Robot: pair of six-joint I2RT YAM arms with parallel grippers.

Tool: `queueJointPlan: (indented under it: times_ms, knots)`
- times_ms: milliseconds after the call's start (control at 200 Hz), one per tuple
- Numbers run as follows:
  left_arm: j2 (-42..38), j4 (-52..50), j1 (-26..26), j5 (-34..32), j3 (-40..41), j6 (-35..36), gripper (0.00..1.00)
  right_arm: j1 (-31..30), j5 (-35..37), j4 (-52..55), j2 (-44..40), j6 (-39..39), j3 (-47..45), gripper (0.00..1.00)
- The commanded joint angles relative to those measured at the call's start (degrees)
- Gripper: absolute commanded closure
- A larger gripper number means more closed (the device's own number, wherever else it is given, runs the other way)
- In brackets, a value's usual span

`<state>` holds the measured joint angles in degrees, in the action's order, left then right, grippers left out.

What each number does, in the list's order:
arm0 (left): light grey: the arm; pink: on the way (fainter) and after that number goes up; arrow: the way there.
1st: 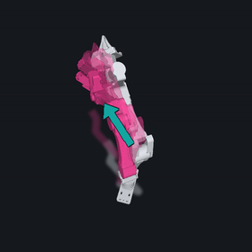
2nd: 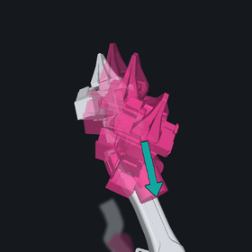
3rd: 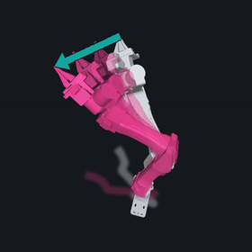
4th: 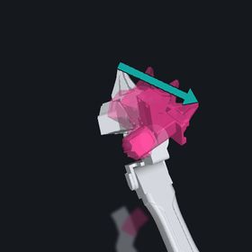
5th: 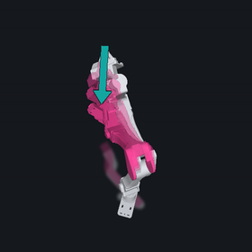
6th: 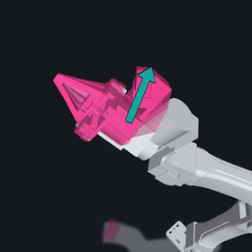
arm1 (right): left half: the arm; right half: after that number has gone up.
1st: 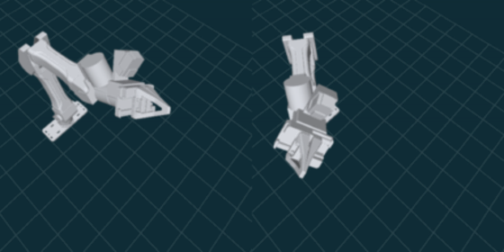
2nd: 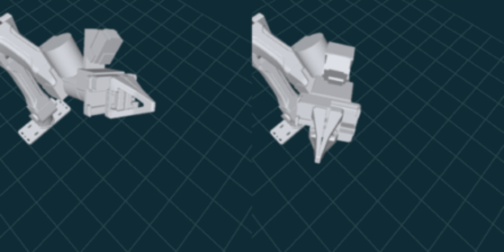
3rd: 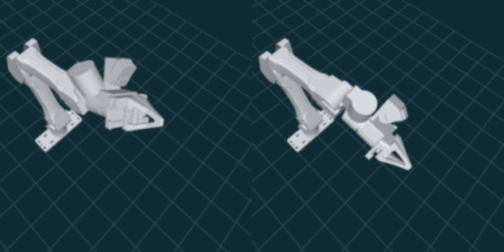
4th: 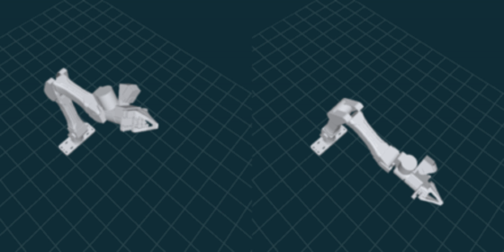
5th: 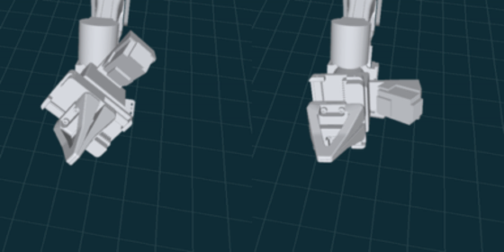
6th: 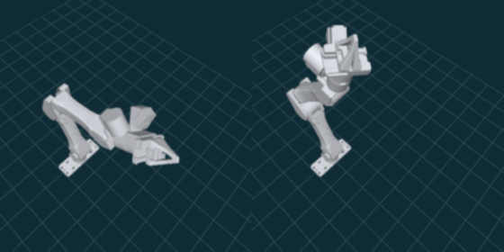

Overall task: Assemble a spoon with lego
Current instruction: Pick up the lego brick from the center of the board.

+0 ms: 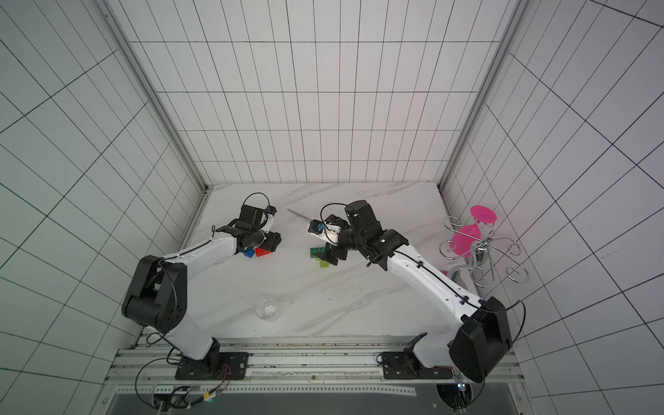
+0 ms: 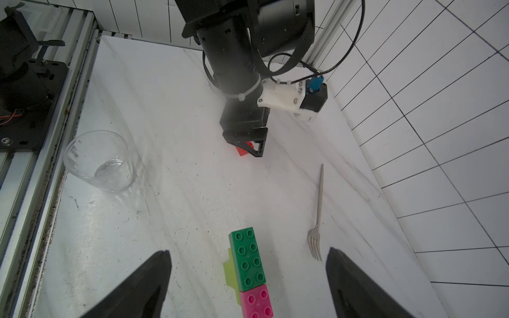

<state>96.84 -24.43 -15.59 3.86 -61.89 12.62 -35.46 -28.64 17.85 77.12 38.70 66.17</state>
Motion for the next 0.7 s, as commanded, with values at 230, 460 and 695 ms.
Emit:
queueJointPlan:
  times_ms: [230,460,695]
  knots:
    - [10.66,-15.56,6.41,2.65,-5.3,32.14,0.57,0.88,-3.92,-3.38,-0.48,-1.08,-2.44,0.09]
    - [15.01,-18.29,6.2,4.31,-10.19,34.5,0.8,1.62,-5.94,-3.51,1.5,-1.24,-1.96,0.09]
    - [12.48,-16.9,5.82,8.77,-12.74,34.32,0.93,3.79,-7.33,-8.97,3.3,-7.2,-3.44,0.1]
